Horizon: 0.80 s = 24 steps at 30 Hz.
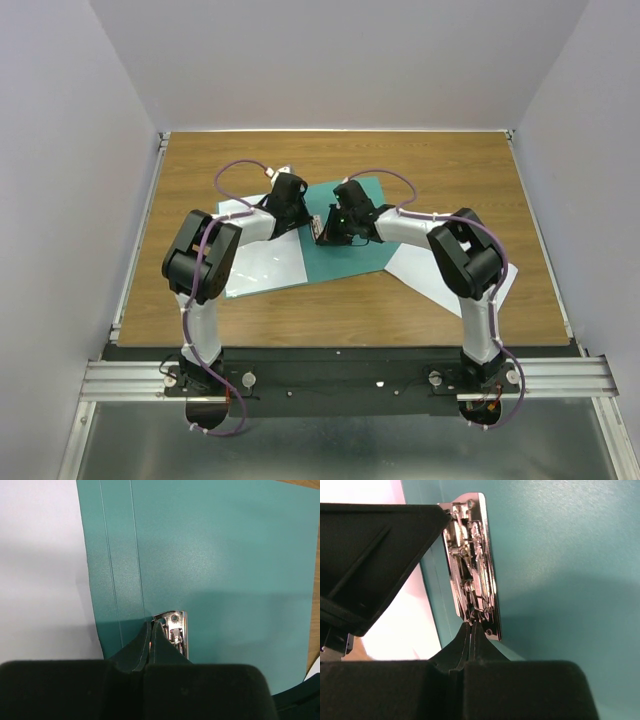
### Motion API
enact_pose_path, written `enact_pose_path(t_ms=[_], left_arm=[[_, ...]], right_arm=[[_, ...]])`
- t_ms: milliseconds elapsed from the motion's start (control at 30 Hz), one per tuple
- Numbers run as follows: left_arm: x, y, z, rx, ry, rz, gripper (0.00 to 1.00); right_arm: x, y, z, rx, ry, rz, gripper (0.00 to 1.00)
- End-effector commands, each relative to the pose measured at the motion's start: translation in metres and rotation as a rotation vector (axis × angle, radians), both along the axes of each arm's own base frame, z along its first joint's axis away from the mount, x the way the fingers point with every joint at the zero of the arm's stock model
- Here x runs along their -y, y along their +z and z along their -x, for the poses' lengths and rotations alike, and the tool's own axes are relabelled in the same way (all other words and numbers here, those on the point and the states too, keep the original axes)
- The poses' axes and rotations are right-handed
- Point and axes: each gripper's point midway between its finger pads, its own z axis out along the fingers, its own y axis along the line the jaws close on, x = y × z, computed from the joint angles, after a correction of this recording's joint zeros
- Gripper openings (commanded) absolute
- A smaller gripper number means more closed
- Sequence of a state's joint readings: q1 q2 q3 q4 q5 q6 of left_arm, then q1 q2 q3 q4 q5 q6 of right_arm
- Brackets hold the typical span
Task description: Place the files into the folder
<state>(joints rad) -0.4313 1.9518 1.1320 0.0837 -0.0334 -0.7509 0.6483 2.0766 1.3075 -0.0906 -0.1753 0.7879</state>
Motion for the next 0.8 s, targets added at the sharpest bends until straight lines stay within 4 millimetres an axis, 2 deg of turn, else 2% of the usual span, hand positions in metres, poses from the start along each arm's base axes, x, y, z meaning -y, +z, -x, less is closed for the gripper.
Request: enact_pose_path(t_ms=[0, 67, 233, 333, 467, 600, 767], left_arm=[[-0.030, -0.062, 0.038, -0.185, -0.027, -0.158, 0.00], [-0.029, -0.063, 0.037, -0.185, -0.037, -0.166, 0.00], [-0.026, -0.068, 0.038, -0.189, -0.067, -0.167, 0.00], [-0.025, -0.067, 0.036, -0.185, -0.078, -0.170, 0.00], [-0.026, -0.067, 0.035, -0.179, -0.079, -0.174, 0.00], [-0.025, -0.070, 0.036, -0.185, -0.085, -0.170, 0.00], [-0.023, -0.073, 0.037, -0.191, -0.097, -0.165, 0.00]], right_arm=[[0.134, -0.094, 0.038, -0.144, -0.129, 0.641, 0.01], [0.137, -0.078, 0.029, -0.091, -0.153, 0.662, 0.01], [0.126, -0.050, 0.009, 0.019, -0.168, 0.698, 0.01], [0.113, -0.045, 0.002, 0.071, -0.147, 0.733, 0.01], [0.106, -0.046, -0.003, 0.101, -0.135, 0.765, 0.01], [0.113, -0.044, -0.010, 0.143, -0.144, 0.833, 0.01], [0.091, -0.009, -0.028, 0.230, -0.131, 0.772, 0.01]])
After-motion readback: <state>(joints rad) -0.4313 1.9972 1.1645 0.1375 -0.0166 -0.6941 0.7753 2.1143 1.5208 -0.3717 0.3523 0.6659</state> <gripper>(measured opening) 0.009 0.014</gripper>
